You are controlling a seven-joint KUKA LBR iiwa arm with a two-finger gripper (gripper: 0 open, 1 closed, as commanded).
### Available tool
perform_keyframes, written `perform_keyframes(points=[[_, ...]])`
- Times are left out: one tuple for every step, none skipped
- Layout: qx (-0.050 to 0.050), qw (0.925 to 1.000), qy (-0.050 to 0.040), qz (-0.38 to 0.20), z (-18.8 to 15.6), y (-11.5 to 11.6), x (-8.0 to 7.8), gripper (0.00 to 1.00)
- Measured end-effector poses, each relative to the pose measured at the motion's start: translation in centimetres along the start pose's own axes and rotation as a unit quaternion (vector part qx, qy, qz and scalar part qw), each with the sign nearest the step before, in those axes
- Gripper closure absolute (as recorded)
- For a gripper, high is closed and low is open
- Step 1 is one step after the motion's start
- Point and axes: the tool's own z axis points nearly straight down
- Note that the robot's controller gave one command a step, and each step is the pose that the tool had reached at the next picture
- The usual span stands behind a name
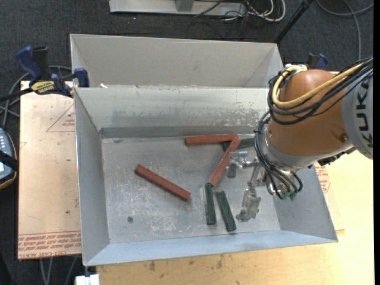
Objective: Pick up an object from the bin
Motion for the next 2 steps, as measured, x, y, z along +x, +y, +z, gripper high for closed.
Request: perform_keyframes(points=[[-0.001,0.9996,-0.0006,0.027,11.4,2.6,-3.7,0.0],[-0.002,0.9952,-0.0052,0.097,15.6,7.6,-10.1,0.0]])
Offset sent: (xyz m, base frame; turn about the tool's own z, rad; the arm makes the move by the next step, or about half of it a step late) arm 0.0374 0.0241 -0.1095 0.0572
